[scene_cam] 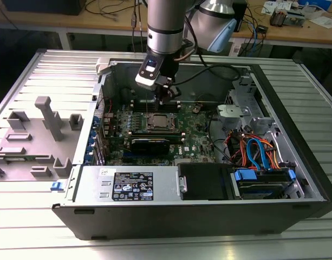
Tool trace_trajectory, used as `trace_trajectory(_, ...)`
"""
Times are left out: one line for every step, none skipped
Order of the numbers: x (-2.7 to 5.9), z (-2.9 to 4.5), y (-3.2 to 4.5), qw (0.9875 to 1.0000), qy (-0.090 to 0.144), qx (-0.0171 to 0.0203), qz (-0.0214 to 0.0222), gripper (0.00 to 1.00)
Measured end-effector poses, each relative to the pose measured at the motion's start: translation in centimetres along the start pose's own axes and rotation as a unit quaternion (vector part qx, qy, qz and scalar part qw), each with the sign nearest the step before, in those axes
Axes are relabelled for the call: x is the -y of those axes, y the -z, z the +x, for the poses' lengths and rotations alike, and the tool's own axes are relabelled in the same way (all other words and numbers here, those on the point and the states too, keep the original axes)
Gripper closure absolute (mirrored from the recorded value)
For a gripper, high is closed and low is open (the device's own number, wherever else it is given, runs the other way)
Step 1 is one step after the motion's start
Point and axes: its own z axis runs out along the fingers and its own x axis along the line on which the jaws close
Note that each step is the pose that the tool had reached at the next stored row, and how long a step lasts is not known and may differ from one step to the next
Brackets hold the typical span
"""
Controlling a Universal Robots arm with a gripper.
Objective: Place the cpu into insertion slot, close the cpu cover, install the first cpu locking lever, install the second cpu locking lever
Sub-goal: 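Install the first cpu locking lever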
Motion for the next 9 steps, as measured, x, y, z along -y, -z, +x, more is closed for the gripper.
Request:
trace_trajectory(0.0,0.0,0.0,1.0,0.009,0.0,-0.0003,0.89)
trace_trajectory(0.0,0.0,0.0,0.9997,0.023,0.0003,-0.0007,0.89)
trace_trajectory(0.0,0.0,0.0,0.9991,0.042,0.0007,-0.0011,0.89)
trace_trajectory(0.0,0.0,-0.01,0.9978,0.066,0.0012,-0.0017,0.89)
trace_trajectory(0.0,0.0,-0.01,0.9966,0.082,0.0016,-0.0021,0.89)
trace_trajectory(0.0,0.0,-0.01,0.9951,0.099,0.0019,-0.0025,0.89)
trace_trajectory(0.0,0.0,-0.01,0.9932,0.117,0.0023,-0.0029,0.89)
trace_trajectory(0.0,0.0,-0.01,0.9915,0.13,0.0026,-0.0032,0.89)
trace_trajectory(0.0,0.0,-0.02,0.9903,0.139,0.0028,-0.0035,0.89)
